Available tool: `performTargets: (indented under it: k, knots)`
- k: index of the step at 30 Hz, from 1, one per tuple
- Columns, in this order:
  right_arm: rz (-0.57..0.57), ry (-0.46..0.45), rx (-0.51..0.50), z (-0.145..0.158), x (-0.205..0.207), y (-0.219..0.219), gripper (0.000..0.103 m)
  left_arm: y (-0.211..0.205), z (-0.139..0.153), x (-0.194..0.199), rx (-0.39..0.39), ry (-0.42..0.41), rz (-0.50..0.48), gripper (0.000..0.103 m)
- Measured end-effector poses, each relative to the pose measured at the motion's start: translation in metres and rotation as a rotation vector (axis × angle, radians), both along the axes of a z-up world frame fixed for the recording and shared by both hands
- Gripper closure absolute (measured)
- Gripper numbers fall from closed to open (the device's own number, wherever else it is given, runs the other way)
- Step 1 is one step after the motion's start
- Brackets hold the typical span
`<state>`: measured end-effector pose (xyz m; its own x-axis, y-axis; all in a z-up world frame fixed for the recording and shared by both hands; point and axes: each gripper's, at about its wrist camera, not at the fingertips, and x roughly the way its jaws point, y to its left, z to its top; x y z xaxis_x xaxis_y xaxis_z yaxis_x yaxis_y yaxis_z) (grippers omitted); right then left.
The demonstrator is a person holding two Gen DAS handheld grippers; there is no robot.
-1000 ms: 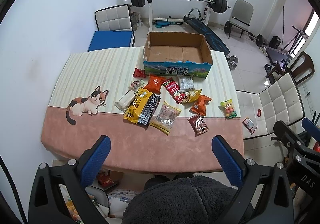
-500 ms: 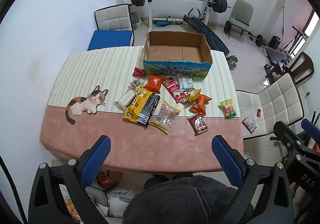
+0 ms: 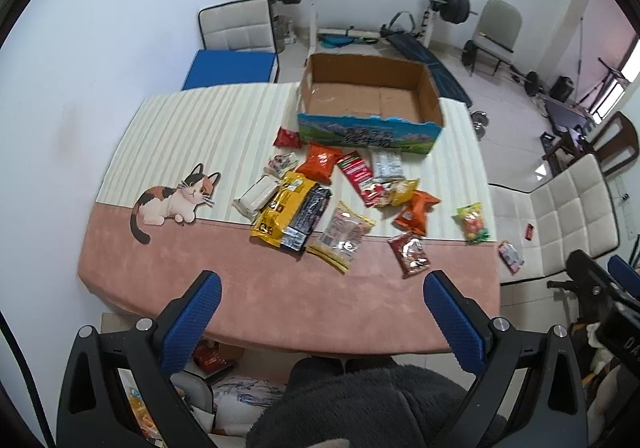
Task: Organize snacks
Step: 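Grasp the yellow-black snack pack with the left tool while the right grasps the clear bread bag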
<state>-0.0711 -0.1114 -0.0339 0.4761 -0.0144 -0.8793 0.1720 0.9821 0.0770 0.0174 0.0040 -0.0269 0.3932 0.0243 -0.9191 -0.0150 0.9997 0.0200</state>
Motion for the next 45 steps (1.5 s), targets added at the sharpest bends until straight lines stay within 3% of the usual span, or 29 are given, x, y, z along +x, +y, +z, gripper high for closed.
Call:
performTargets:
  k: [5,11,19,23,29,31,35,39,45]
  knots:
    - [-0.009,0.124,0.086,-0.073,0.047,-0.005,0.000,0.018,-0.056,0.037,0.097,0.068,0.012,0.000]
    - [-0.018,0.303,0.201,-0.178,0.105,0.008,0.000,0.046,-0.131,0.085,0.157,0.187,0.002,0.000]
    - [-0.085,0.539,0.359,-0.328,0.165,0.074,0.000,0.081,-0.210,0.142,0.236,0.285,-0.037,0.000]
    - [-0.163,0.595,0.396,-0.375,0.184,0.101,0.000,0.097,-0.239,0.161,0.278,0.319,-0.068,0.000]
    - [-0.262,0.660,0.413,-0.419,0.200,0.134,0.004,0.115,-0.268,0.173,0.281,0.364,-0.113,0.000]
    - [-0.242,0.680,0.354,-0.423,0.199,0.144,0.018,0.116,-0.275,0.176,0.272,0.374,-0.135,0.000]
    - [-0.182,0.686,0.264,-0.424,0.193,0.148,0.029,0.106,-0.289,0.187,0.202,0.396,-0.205,0.000]
    - [-0.164,0.702,0.206,-0.425,0.183,0.133,0.030,0.090,-0.306,0.201,0.112,0.440,-0.258,0.000]
    - [-0.198,0.708,0.261,-0.436,0.173,0.126,0.025,0.063,-0.334,0.220,0.040,0.499,-0.317,0.000]
